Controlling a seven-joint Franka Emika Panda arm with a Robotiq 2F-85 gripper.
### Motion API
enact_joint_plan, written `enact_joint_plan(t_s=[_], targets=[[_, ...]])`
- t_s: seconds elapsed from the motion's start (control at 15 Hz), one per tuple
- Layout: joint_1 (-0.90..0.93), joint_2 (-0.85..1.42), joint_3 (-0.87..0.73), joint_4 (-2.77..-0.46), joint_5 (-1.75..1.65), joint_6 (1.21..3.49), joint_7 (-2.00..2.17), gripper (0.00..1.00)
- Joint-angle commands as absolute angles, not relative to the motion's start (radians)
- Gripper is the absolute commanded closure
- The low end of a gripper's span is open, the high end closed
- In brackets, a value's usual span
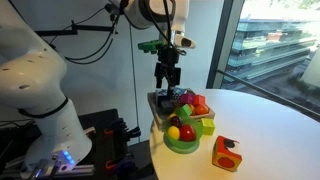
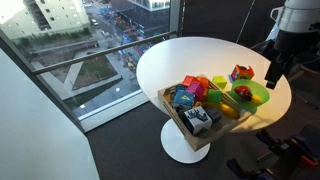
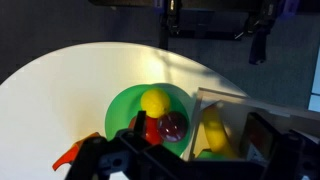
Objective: Put the plum plush toy on the table
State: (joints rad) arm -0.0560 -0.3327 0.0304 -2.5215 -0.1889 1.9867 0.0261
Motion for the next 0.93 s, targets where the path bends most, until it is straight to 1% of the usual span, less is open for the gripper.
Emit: enact_joint_plan(t_s=[0.0,0.53,0.87], targets=[[-0.045,-0.333,0.020,-2.520,-0.192,1.985,0.029,0.00],[-0.049,-0.326,0.012,-2.530,-0.200,2.011,0.019,0.00],[-0.059,-0.311,-0.009,-2.567,-0.205,2.106,0.016,0.00]])
